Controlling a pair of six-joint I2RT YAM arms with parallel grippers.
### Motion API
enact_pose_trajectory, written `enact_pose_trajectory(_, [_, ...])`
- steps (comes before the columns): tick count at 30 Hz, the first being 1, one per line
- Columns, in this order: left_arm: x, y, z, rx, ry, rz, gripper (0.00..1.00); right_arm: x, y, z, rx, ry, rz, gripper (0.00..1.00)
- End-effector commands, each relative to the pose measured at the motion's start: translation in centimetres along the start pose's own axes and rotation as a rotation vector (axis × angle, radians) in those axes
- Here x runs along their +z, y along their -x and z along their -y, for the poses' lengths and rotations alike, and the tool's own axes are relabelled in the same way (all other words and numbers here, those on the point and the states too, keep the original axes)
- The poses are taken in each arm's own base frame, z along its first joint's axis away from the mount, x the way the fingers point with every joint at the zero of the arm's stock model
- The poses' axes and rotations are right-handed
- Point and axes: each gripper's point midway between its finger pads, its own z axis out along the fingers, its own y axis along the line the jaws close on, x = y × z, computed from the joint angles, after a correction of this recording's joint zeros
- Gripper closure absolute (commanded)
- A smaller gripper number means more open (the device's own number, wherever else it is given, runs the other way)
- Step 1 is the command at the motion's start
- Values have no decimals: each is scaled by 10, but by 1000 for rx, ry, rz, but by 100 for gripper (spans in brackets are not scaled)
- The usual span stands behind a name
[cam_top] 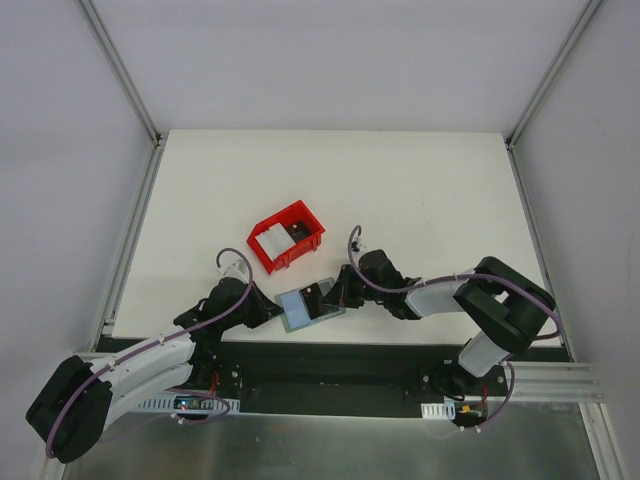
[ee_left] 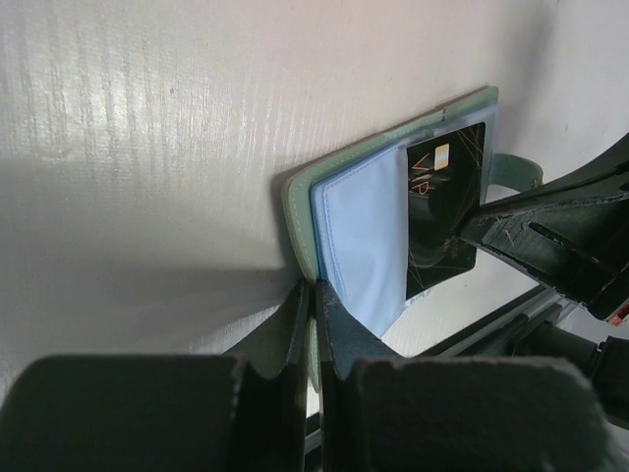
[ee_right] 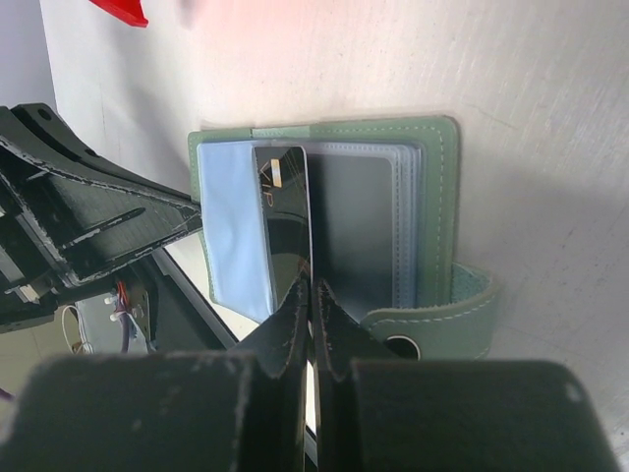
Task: Put the credit cards into the card holder
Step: Insert the credit card into the card holder.
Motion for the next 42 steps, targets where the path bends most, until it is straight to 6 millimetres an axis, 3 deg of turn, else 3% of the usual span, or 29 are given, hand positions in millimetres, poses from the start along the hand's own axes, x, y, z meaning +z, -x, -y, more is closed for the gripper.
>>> enact_pose_trajectory(1, [0,1,-5,-2,23,3,100,7,2,11,-23,-49,0,100])
enact_pose_trajectory(8, [0,0,-8,-4,29,1,100,4,-20,-2,-36,-46,-52,100])
enact_pose_trajectory(15, [1,0,-8,-5,29,5,100,4,-21,-8,-17,-57,-51,97])
enact_pose_trajectory(21, [0,1,-6,3,22,2,100,6,-13,-17,-70,-71,-49,84])
enact_pose_trajectory(25, [0,0,-8,-3,23,4,100,-6,-1,-10,-150,-169,-22,68])
enact_pose_trajectory(29, [0,0,-9,-3,23,6,100,-8,5,-11,-192,-197,-37,61])
enact_pose_trajectory(35, [0,0,-8,-2,22,5,100,6,-5,-18,-191,-170,-106,60])
enact_pose_trajectory(42, [0,1,-7,-1,22,8,100,14,-12,-40,-225,-121,-134,60])
